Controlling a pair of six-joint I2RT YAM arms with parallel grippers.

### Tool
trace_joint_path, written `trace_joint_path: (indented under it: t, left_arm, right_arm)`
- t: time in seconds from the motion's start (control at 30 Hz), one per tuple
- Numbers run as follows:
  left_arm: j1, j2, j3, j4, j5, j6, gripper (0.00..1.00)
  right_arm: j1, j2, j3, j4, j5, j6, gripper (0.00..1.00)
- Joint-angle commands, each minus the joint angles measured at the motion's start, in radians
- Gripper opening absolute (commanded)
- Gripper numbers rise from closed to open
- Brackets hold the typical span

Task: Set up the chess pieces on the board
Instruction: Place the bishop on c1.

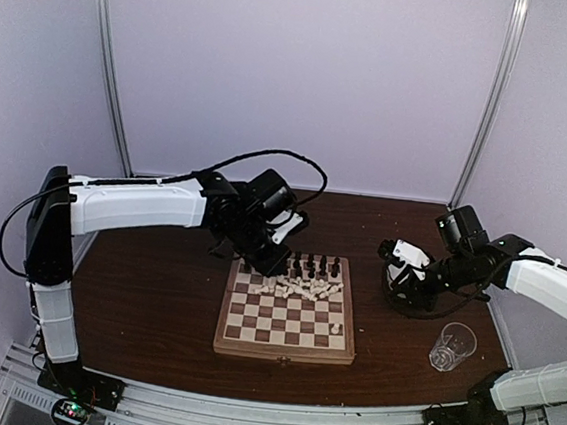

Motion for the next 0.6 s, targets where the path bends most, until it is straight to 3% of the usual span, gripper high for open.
trace_joint_path:
  t: [0.0,0.27,0.57]
  left_arm:
    - [-0.012,-0.074,-0.048,-0.026,0.079,-0.006,0.0]
    - [-0.145,-0.104,-0.104,-0.083,-0.037,0.006,0.0]
    - [-0.188,-0.101,-0.188,-0.066,-0.08,-0.038,0.01]
  right_arm:
    - [-0.003,0.005,0.0,0.014,-0.008,-0.002,0.34]
    - [-0.004,0.011,-0.002,0.016,0.001,-0.007,0.34]
    - [-0.004,0.015,-0.002,0.017,0.001,-0.01,0.35]
